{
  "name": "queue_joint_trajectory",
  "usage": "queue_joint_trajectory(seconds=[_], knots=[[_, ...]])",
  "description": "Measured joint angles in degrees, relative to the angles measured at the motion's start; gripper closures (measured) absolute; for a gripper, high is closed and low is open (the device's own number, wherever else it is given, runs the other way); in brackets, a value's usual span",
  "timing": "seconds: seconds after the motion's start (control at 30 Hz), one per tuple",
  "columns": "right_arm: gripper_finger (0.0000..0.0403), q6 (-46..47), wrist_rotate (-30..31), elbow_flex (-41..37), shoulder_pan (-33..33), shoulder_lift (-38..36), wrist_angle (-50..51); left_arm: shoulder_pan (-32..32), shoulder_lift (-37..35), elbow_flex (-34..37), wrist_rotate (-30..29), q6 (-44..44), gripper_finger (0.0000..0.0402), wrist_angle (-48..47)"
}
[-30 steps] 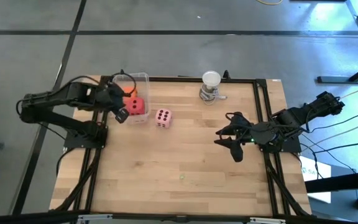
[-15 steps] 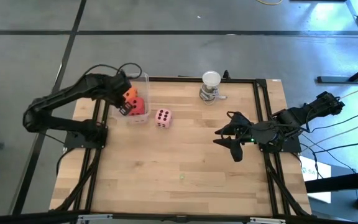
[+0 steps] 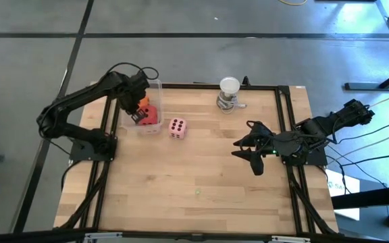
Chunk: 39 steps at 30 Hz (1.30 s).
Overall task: Pick & Place Dice
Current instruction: Put the small blue dice into the transparent bin, then put the large pink dice into the transparent bin
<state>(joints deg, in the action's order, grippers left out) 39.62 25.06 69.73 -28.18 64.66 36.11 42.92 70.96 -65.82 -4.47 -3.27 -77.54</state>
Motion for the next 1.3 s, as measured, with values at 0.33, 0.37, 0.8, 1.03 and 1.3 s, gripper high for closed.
queue_joint_trajectory(seconds=[0.33, 0.37, 0.8, 1.03, 1.3], knots=[[0.0213, 0.2, -0.6, 0.0, 0.0, 0.0, 0.0, 0.0, 3.2, 0.0, 2.3, 3.3, 0.0388, 0.0], [0.0213, 0.2, -0.6, 0.0, 0.0, 0.0, 0.0, 0.0, 3.2, 0.0, 2.3, 3.2, 0.0386, -0.1], [0.0213, 0.4, -0.5, 0.0, 0.0, 0.0, 0.1, -0.1, 3.2, 0.0, 1.9, 2.0, 0.0309, -0.5], [0.0213, 0.4, 0.0, 0.0, 0.0, 0.0, 0.0, -0.4, 3.2, 0.0, 1.9, 5.4, 0.0253, -0.5], [0.0213, -0.2, 0.0, 0.0, 0.0, 0.0, 0.0, -0.4, 3.2, -1.2, -0.7, 6.2, 0.0211, -2.1]])
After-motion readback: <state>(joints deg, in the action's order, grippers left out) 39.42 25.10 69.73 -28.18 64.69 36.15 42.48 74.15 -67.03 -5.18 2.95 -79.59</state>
